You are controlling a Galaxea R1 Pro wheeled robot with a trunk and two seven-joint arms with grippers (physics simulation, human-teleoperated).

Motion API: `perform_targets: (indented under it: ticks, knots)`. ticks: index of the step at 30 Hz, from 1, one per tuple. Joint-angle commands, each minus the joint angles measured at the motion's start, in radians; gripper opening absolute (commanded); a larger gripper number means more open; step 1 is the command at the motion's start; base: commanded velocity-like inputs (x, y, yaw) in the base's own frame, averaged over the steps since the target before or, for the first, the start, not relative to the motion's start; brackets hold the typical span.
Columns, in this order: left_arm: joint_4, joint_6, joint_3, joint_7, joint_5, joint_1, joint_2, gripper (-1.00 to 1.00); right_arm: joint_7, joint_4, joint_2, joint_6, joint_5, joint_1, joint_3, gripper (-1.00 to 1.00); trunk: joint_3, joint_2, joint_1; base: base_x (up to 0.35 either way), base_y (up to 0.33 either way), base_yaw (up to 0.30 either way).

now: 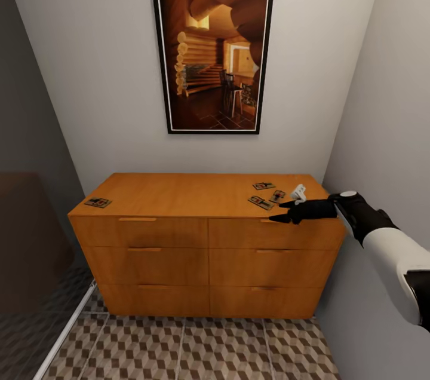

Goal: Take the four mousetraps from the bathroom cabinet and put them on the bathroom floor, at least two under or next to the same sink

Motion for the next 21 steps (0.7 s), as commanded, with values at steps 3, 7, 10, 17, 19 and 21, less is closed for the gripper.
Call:
perform_targets:
  ticks: [3, 7, 10, 17, 19, 21]
  knots:
    - [0.001, -0.003, -0.004, 0.004, -0.001, 0.0, 0.0, 1.0, 0.005, 0.005, -0.014, -0.01, 0.0, 0.0, 0.001, 1.0, -0.001, -0.001, 0.0, 0.0, -0.068, 0.0]
    - [0.001, -0.003, -0.004, 0.004, -0.002, 0.0, 0.0, 1.0, 0.007, 0.013, -0.026, -0.026, -0.001, 0.0, 0.003, 1.0, -0.001, -0.001, 0.0, 0.0, -0.079, 0.0]
    - [0.001, -0.003, -0.004, 0.004, -0.001, -0.001, 0.0, 1.0, 0.01, 0.016, -0.028, -0.031, -0.001, 0.0, 0.004, 1.0, -0.001, -0.001, 0.0, 0.007, -0.086, 0.0]
    - [0.001, -0.003, -0.004, 0.004, 0.0, -0.001, 0.0, 1.0, 0.019, 0.019, -0.031, -0.036, -0.004, 0.0, 0.004, 1.0, -0.001, -0.001, 0.0, 0.071, -0.111, 0.0]
    - [0.001, -0.003, -0.004, 0.004, 0.0, -0.001, 0.0, 1.0, 0.024, 0.018, -0.032, -0.037, -0.004, 0.0, 0.004, 1.0, -0.001, -0.001, 0.0, 0.113, -0.139, 0.0]
    - [0.001, -0.003, -0.004, 0.004, 0.0, -0.001, 0.0, 1.0, 0.032, 0.018, -0.032, -0.037, -0.004, 0.0, 0.004, 1.0, -0.001, -0.001, 0.0, 0.122, -0.14, 0.0]
